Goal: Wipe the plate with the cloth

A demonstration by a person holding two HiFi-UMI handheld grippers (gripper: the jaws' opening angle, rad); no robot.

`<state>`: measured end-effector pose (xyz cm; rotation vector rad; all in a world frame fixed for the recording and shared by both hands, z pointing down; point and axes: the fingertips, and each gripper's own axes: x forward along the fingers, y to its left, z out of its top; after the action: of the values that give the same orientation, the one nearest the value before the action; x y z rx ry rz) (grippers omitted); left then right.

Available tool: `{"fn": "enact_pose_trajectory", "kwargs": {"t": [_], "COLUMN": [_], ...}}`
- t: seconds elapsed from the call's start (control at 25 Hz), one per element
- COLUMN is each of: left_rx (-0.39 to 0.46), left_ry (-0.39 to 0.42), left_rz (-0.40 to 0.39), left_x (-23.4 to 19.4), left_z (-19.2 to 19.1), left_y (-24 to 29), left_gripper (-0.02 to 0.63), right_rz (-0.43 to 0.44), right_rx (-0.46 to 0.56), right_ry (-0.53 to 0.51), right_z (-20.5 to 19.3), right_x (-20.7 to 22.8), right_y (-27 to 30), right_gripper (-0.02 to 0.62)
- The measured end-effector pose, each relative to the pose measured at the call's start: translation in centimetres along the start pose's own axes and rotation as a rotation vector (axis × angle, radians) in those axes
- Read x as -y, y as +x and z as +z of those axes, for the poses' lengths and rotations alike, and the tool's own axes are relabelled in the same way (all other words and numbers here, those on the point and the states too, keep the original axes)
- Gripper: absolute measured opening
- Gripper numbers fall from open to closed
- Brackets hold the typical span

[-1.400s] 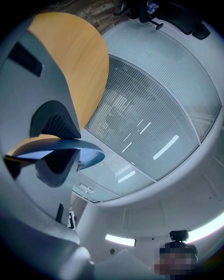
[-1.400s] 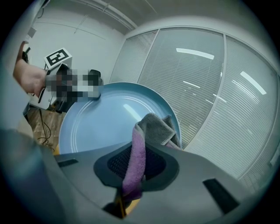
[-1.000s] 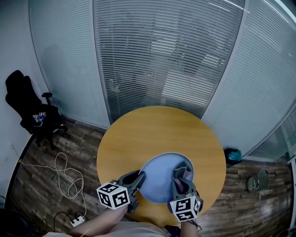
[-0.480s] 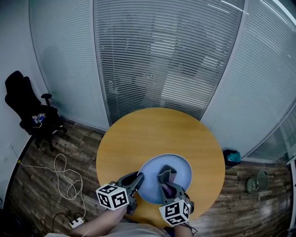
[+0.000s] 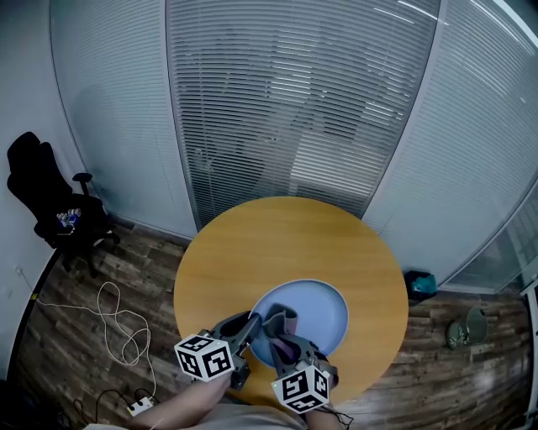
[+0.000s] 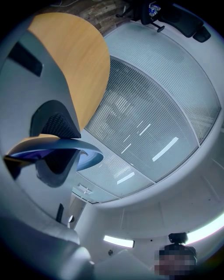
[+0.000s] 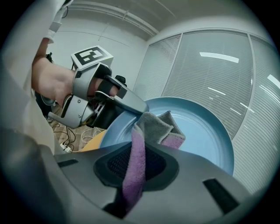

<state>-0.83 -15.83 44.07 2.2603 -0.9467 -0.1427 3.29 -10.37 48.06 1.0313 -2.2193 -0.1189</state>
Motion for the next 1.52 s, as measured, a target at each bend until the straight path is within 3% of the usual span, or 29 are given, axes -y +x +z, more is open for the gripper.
{"fn": "enact_pose_trajectory", "kwargs": {"t": [0.56, 1.52], "left_rx": [0.019, 0.036], "left_ry": [-0.002, -0.004], "left_rz": [0.002, 0.027], "left_x": [-0.3, -1.0], "left_z": [0.6, 1.3], "left_y": [0.0, 0.6], "left_gripper": [0.06, 0.06], "right_rz": [0.018, -0.148], "right_rx": [0.01, -0.09], "right_ry": [-0.024, 0.081], "right_z": [0.3, -5.2], "right_x": [-0.3, 8.1], "right_y": [0.2, -2.2], "right_gripper": [0.051, 0.051]}}
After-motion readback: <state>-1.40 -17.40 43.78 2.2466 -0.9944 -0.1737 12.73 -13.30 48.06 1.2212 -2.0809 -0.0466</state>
